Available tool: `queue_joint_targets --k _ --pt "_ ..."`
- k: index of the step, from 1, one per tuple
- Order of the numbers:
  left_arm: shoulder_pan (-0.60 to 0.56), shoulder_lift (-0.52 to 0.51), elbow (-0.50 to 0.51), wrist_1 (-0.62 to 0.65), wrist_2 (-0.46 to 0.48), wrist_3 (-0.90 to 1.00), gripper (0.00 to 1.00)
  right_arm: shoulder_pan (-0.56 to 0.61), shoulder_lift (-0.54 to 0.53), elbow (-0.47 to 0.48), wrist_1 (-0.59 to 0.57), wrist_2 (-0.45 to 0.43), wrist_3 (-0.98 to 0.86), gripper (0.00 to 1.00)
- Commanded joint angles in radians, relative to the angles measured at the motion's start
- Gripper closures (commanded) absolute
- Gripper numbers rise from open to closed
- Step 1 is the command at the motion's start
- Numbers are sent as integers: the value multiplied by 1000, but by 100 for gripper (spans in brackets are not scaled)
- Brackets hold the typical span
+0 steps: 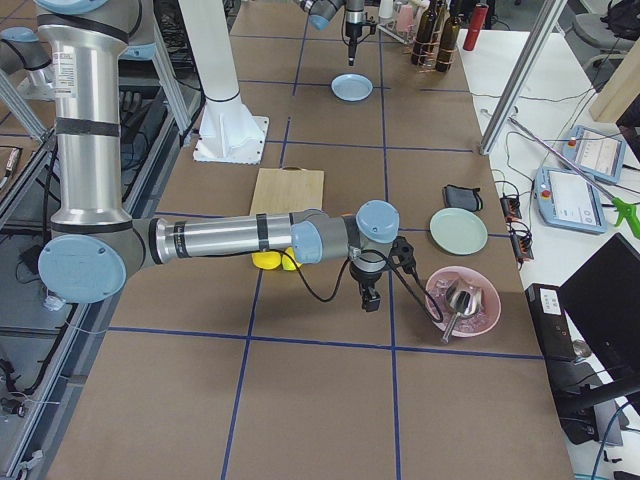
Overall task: Pick orange to plate
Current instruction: 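Reach the left gripper to the rim of the small white plate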
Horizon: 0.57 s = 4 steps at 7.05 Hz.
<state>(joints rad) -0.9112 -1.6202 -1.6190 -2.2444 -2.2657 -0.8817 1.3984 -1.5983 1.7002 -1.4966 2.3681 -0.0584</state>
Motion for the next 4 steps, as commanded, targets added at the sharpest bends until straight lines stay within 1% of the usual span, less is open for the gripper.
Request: queue_joint_targets --k 1,2,4 --pt "18 -39 42 -4 14 -25 1 -1 -2 -4 9 2 5 0" --pt "34 -50 41 -4 14 -54 4 -1 -5 -5 10 2 3 0" --pt "61 -52 44 -4 23 -65 19 -3 -8 -7 10 2 3 0"
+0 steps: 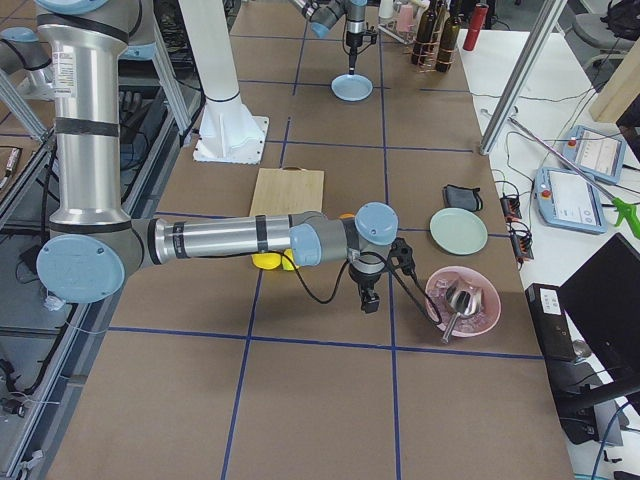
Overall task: Pick orange to plate
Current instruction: 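Reach the left gripper to the rim of the small white plate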
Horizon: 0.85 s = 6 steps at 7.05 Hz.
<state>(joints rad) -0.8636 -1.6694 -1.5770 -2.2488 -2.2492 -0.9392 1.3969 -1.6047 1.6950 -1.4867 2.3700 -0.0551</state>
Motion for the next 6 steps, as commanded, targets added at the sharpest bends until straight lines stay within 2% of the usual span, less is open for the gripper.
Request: queue_joint_targets --k 1,2,4,5,6 --pt "20 -6 6 0 14 -7 22 -2 -1 -1 0 0 0 0" --pt "21 -7 9 0 14 -7 25 -6 -1 3 3 -3 -11 0" --pt "26 -21 12 1 14 -32 44 -9 -1 2 2 -3 -3 0" --pt "31 -21 12 1 14 -36 63 -9 -1 2 2 -3 -6 0" --pt "32 -26 14 1 14 -38 95 -9 -1 -1 2 -3 -6 0"
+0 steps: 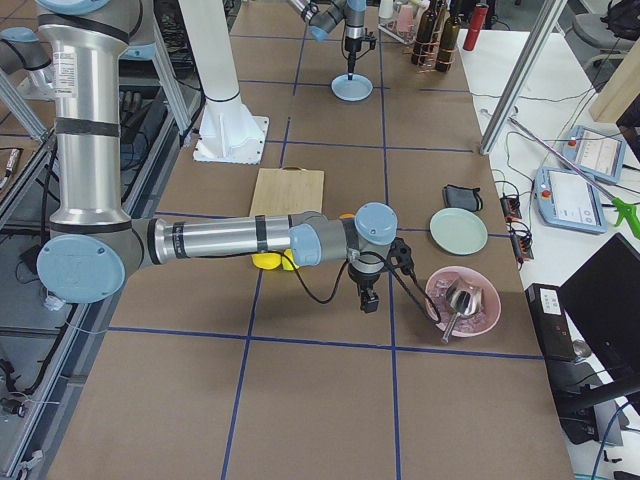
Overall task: Pick orange to plate
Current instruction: 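Reach the left gripper to the rim of the small white plate, then push the white plate with the left gripper toward the table center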
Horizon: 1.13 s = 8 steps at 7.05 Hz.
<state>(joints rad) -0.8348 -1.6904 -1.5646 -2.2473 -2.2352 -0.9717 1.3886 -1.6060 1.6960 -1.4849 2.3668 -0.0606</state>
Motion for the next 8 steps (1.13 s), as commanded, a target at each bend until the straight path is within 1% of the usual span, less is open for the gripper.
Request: queue_joint_targets --k 1,2,3,4,5,6,7,8 --pt "2 -9 0 -1 -4 -19 100 0 0 1 0 2 1 0" --pt "2 -15 -29 -5 -7 -68 100 0 0 7 2 2 -2 0" --pt "2 -59 -81 -2 -15 -143 100 0 0 8 2 2 1 0" --pt "3 -149 -77 5 -15 -260 100 0 0 8 2 2 1 0" --pt "26 -255 -60 6 -12 -385 100 0 0 8 2 2 -2 0" --pt "84 -323 -34 8 0 -448 100 0 1 8 2 2 -4 0" --pt "142 -398 16 11 67 -485 100 0 5 8 3 0 -7 0" --pt "170 -473 103 17 101 -510 100 0 6 7 2 0 -2 0"
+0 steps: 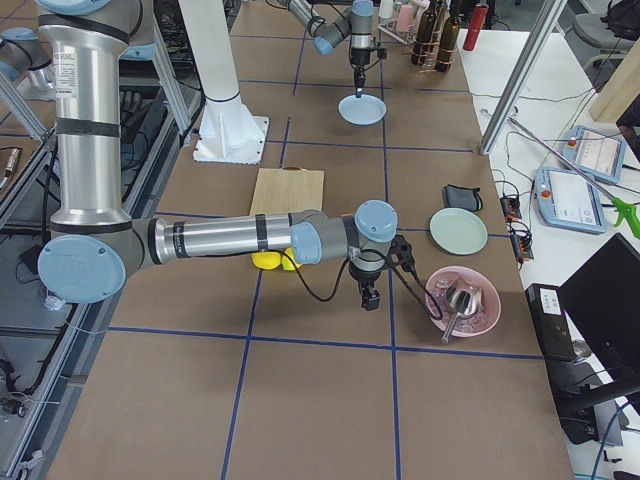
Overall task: Pick orange to plate
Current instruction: 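Push the white plate with the left gripper toward the table center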
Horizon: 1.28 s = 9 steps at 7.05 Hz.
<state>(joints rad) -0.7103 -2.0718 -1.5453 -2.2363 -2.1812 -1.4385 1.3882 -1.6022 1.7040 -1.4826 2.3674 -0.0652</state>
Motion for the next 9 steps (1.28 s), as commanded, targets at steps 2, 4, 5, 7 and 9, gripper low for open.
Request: queue_joint_targets --k 2,4,5,7,9 --pt "121 -120 134 6 119 -51 100 -2 -4 -7 -2 3 8 0" --pt "141 -125 139 6 135 -51 100 -2 -4 -11 -4 16 10 0" --pt "141 -123 137 4 135 -49 60 -9 -4 -12 -4 27 10 0" --pt "135 -100 60 -20 136 -57 22 -57 8 6 -2 27 10 0" --pt "121 -84 19 -23 136 -71 21 -189 13 81 71 23 293 0"
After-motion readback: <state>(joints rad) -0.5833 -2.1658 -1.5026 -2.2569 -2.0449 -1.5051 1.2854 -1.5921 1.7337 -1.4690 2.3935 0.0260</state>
